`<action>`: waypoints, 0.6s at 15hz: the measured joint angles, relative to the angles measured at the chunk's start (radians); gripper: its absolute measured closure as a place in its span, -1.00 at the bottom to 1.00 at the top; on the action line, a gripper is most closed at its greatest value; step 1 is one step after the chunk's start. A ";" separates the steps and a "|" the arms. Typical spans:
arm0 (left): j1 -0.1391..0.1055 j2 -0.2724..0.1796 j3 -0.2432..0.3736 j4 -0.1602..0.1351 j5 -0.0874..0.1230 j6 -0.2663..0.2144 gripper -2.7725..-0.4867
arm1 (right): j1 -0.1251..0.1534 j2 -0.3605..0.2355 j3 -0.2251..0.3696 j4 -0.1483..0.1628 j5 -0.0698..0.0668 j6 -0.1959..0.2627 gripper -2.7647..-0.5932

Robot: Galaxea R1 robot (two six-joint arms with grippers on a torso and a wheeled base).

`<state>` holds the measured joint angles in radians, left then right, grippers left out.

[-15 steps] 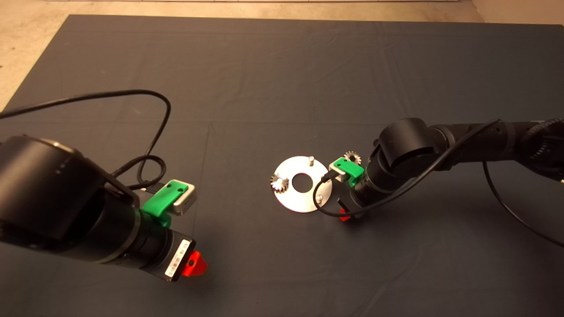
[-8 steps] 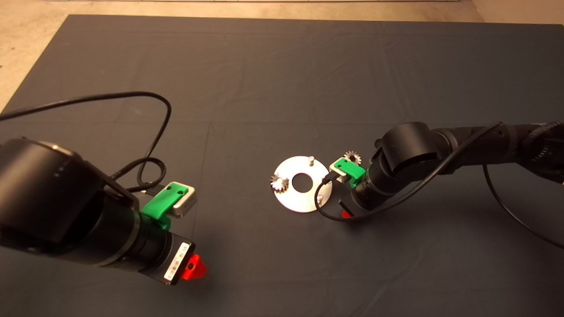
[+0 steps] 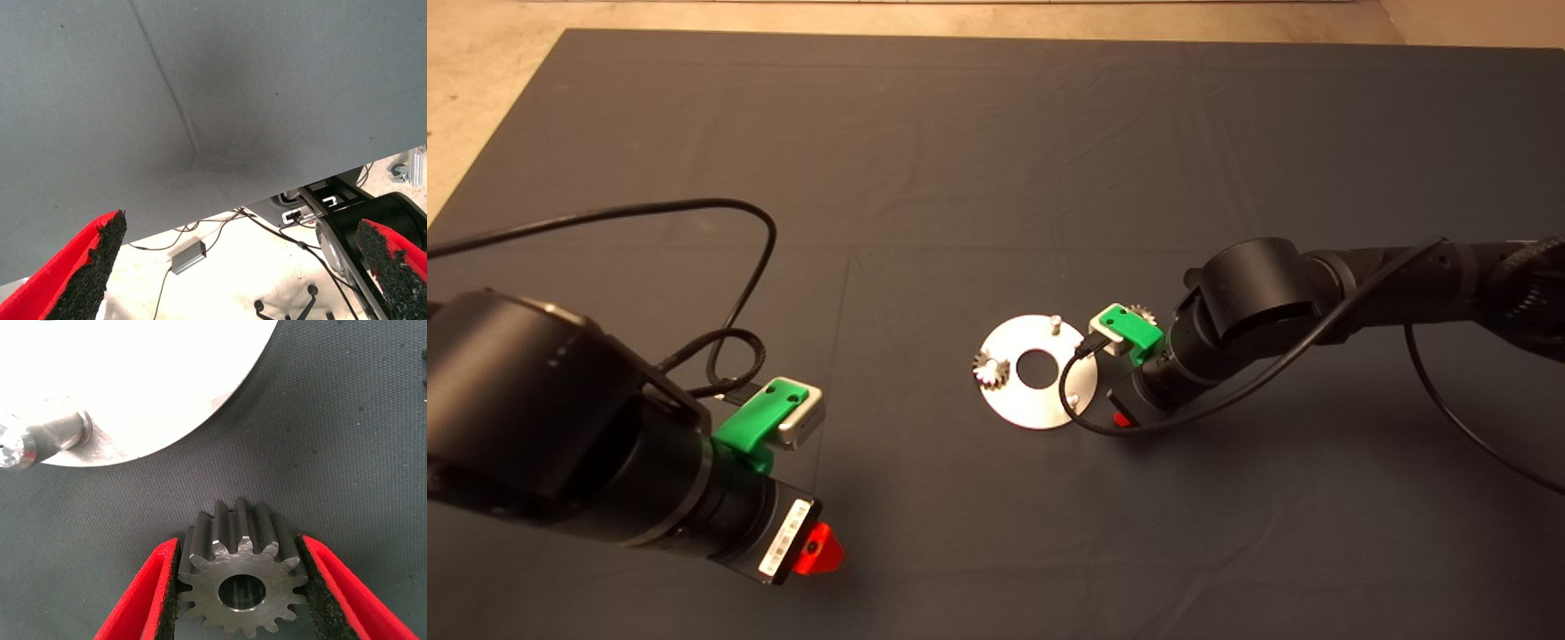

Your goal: Install three planetary gears onto the carrier pins

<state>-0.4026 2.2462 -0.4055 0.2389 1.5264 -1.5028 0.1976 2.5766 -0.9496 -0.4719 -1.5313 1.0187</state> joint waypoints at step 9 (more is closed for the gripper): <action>0.012 0.000 0.001 0.000 0.000 0.000 -0.75 | 0.005 0.000 0.000 0.006 0.000 0.000 0.54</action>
<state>-0.3904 2.2462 -0.4045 0.2389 1.5260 -1.5028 0.2030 2.5762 -0.9496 -0.4662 -1.5317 1.0187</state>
